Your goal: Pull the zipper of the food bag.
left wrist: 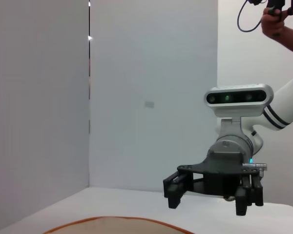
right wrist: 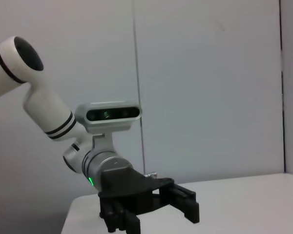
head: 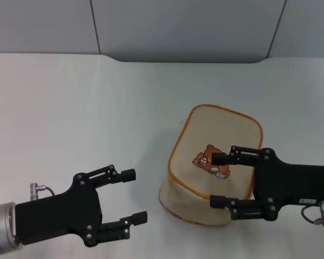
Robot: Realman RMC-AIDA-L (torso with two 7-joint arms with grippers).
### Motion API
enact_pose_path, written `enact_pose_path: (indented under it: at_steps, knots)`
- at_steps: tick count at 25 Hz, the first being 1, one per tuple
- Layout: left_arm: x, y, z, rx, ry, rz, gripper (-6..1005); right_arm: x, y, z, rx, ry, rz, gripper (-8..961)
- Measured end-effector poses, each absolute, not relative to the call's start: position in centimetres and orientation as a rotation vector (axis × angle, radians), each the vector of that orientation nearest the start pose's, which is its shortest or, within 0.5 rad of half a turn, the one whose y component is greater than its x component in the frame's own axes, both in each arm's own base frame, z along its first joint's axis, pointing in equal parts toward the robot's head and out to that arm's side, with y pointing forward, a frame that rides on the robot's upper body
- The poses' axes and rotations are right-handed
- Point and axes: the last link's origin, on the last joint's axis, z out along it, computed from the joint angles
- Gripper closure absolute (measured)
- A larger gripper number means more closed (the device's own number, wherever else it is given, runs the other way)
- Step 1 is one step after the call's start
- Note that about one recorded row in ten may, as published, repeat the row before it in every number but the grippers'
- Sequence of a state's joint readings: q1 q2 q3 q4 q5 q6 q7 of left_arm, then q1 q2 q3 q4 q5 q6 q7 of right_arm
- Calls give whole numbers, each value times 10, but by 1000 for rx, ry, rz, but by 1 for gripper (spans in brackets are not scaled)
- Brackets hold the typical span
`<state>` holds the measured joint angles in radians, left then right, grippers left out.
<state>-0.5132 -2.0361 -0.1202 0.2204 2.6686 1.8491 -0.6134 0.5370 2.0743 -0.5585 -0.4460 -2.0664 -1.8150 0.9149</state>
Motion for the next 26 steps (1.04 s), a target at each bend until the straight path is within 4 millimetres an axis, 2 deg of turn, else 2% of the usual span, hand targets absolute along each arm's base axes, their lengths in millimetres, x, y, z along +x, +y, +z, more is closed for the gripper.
enact_pose_path:
  at_steps: [5, 26]
  knots:
    - [-284, 243, -29, -2695, -155, -1066, 231, 256, 280, -20, -2834, 156, 993, 191]
    - [-288, 238, -21, -2590, -127, -1105, 231, 256, 281, -21, -2829, 148, 986, 191]
